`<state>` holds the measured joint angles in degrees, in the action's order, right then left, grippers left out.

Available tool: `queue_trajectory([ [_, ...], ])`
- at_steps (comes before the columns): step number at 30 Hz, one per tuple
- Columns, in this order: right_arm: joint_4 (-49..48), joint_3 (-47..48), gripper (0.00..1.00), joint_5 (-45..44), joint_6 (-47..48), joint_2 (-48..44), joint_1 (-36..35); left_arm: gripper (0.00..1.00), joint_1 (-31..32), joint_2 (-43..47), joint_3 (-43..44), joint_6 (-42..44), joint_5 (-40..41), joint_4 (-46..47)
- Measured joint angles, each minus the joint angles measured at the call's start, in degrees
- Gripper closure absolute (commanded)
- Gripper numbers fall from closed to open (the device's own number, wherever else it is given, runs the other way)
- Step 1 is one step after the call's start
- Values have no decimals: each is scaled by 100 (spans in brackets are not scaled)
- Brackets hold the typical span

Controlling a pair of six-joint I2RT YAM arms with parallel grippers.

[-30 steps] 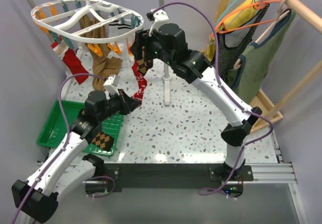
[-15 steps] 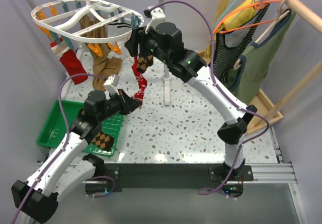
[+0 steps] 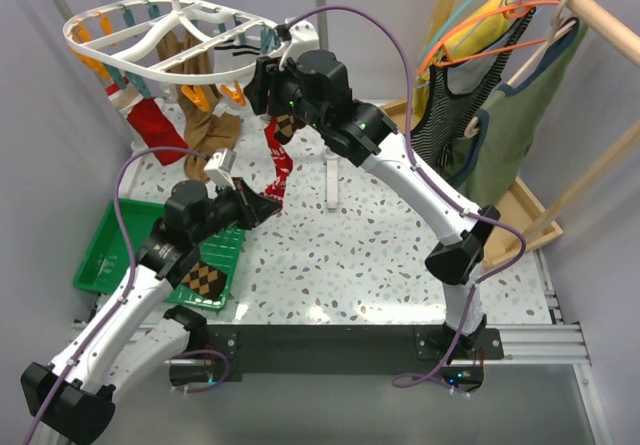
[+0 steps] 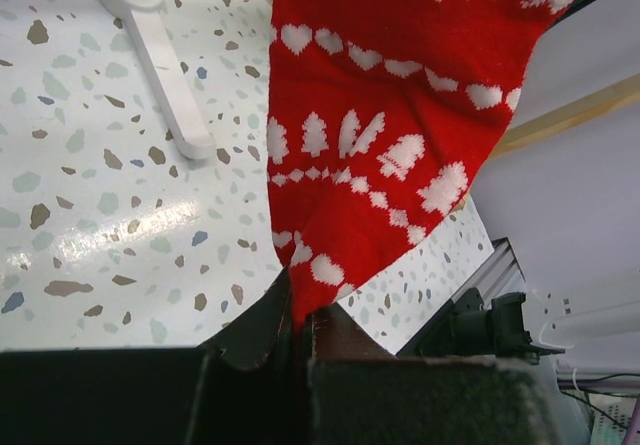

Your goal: Remove the socks clipped to the hanger

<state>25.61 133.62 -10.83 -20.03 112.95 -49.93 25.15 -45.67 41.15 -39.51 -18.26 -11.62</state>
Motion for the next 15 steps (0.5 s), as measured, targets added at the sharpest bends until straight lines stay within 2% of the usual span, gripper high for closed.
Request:
queue_trajectory([
  [8, -125, 98, 51, -160, -42, 44, 0, 100, 0, 22, 0, -28, -2, -11],
  [13, -210, 214, 61, -181, -118, 168, 0, 100, 0, 79, 0, -35, 0, -52],
  [15, -221, 214, 71, -190, -157, 201, 0, 100, 0, 109, 0, -35, 0, -66],
])
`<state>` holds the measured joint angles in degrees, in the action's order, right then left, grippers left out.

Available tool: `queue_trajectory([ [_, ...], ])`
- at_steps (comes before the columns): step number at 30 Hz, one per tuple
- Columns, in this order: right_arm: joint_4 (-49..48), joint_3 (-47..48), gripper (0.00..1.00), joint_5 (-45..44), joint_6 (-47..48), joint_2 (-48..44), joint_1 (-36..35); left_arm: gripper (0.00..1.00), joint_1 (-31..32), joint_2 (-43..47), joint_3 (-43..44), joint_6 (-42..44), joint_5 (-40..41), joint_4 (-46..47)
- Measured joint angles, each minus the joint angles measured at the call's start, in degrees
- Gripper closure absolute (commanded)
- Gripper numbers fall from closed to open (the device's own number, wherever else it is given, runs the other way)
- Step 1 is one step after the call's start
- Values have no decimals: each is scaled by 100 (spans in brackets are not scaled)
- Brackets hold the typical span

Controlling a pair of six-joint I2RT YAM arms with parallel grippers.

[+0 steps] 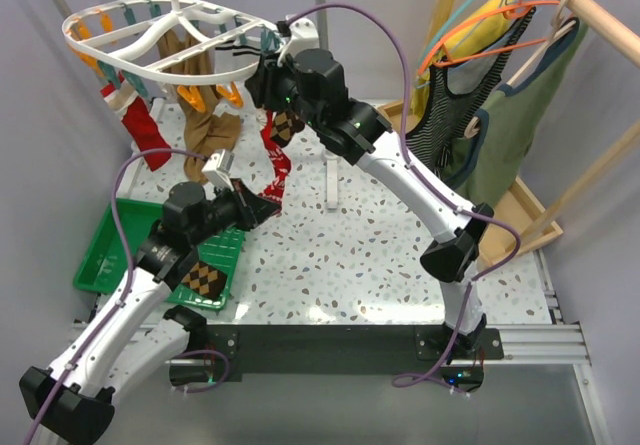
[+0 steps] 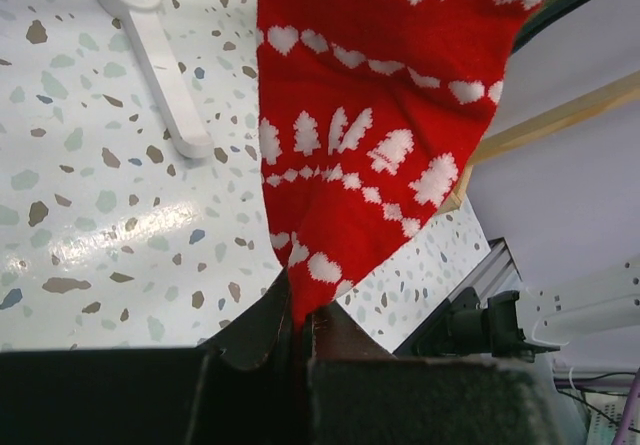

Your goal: Remove the socks clipped to the hanger

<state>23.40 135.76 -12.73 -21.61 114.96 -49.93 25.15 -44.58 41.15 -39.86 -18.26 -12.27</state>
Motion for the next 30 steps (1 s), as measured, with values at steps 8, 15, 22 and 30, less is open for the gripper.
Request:
queue_trajectory([
  [8, -20, 72, 100, -4, -85, 31, 0, 100, 0, 74, 0, 0, 11, -136],
  [15, 55, 234, 100, -7, -87, 57, 0, 100, 0, 225, 0, -2, 175, -673],
  [22, 179, 254, 100, -26, -66, 90, 0, 100, 0, 723, 17, -66, 562, -1447],
  [30, 146, 114, 100, -22, 2, 81, 0, 100, 0, 807, 863, -136, 1709, -3178],
])
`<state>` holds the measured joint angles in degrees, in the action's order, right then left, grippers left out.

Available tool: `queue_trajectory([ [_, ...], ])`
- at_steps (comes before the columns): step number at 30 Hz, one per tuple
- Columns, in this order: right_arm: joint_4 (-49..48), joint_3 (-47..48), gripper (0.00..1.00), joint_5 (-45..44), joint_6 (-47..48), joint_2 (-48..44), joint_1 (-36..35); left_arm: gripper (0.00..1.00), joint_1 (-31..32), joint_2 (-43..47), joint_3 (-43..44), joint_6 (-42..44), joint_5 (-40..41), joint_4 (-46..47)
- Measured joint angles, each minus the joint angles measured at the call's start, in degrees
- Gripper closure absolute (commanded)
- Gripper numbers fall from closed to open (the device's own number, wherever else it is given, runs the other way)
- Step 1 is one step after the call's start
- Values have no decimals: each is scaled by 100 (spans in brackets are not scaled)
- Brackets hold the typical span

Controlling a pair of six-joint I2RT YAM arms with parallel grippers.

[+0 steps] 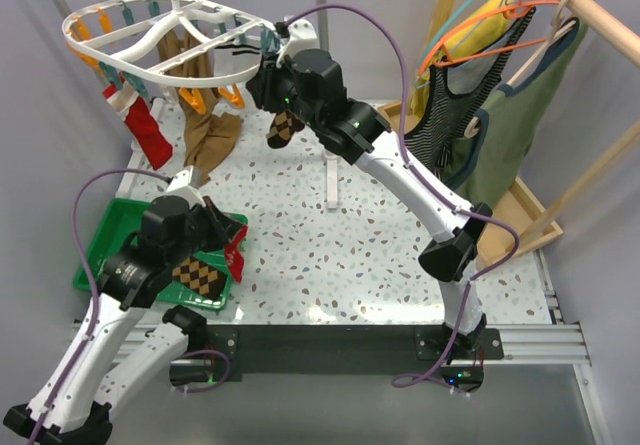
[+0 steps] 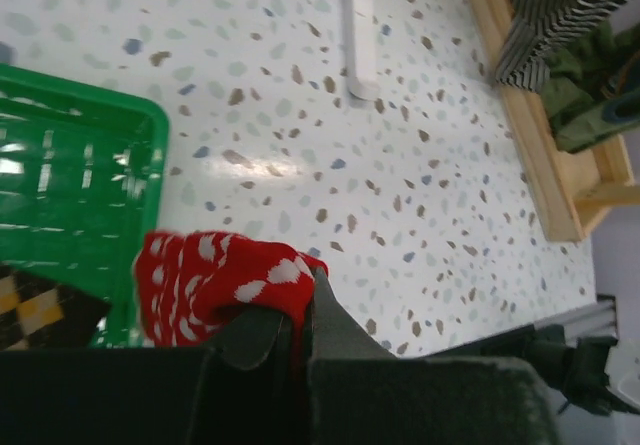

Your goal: Remove the socks clipped to the hanger

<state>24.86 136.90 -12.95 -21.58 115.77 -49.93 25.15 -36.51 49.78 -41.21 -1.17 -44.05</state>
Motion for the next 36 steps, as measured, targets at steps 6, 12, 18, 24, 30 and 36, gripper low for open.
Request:
queue_trajectory([
  [6, -111, -299, 100, 22, 31, -79, 0, 100, 0, 98, 723, -11, 1443, -1080],
  [12, -175, -354, 100, 42, 61, -114, 0, 82, 0, -131, 922, 11, 2601, -1587],
  [18, -173, -354, 100, 59, 63, -142, 0, 0, 0, -175, 881, 50, 3082, -1731],
  [24, -170, -356, 82, 184, 26, -153, -4, 0, 0, -83, 894, 258, 3029, -1681],
  [30, -157, -562, 46, 352, -87, -319, -22, 1, 0, 227, 870, 501, 1919, -988],
  [36, 109, -782, 22, 608, -90, -564, -50, 2, 0, 745, 813, 435, 1261, -354],
])
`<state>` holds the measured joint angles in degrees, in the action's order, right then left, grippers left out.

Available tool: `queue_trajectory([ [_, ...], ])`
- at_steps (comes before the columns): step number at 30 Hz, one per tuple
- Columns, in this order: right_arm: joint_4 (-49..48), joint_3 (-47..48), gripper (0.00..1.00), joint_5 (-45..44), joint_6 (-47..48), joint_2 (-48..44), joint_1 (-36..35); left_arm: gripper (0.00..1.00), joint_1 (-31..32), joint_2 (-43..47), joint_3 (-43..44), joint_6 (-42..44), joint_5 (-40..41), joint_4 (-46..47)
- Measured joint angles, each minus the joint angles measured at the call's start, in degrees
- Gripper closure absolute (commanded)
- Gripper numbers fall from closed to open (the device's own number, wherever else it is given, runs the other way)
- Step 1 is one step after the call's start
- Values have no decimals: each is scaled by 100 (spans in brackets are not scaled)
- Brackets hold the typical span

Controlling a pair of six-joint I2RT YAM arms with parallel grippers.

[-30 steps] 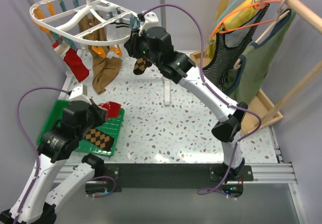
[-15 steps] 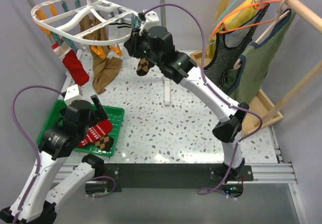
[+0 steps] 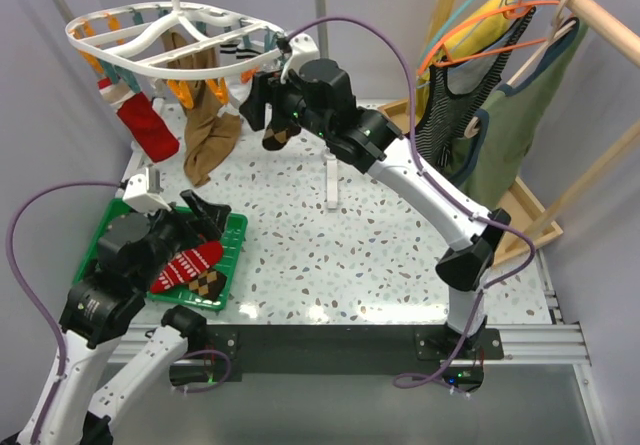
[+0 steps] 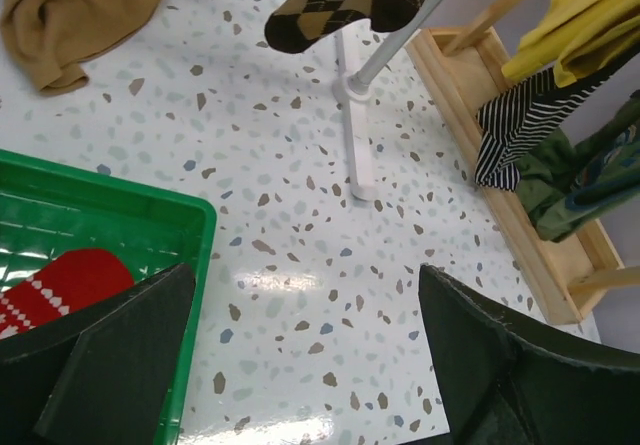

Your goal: Remove the socks clipped to the hanger

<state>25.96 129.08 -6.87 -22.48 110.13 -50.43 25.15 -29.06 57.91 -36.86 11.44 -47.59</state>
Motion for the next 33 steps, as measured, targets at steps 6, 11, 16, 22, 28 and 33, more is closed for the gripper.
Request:
queue_trajectory([
  [6, 57, -1021, 9, 52, 98, -608, -26, 3, 0, -74, -234, -2, -348, 173],
  [11, -94, -2417, 2, -66, 275, -1508, -15, 4, 0, -107, -295, 2, -503, 184],
  [16, -448, -3624, 2, -173, 369, -2149, 273, 5, 0, -105, -457, -2, -748, 407],
  [22, -944, -4308, 2, -127, 492, -1950, 999, 7, 0, -142, -767, -7, -1051, 640],
  [28, -1414, -4433, 2, 101, 514, -1394, 1086, 5, 0, -173, -741, 17, -219, 544],
  [33, -1753, -4610, 2, 341, 437, -1176, 953, 0, 0, -866, -404, 264, 501, 450],
])
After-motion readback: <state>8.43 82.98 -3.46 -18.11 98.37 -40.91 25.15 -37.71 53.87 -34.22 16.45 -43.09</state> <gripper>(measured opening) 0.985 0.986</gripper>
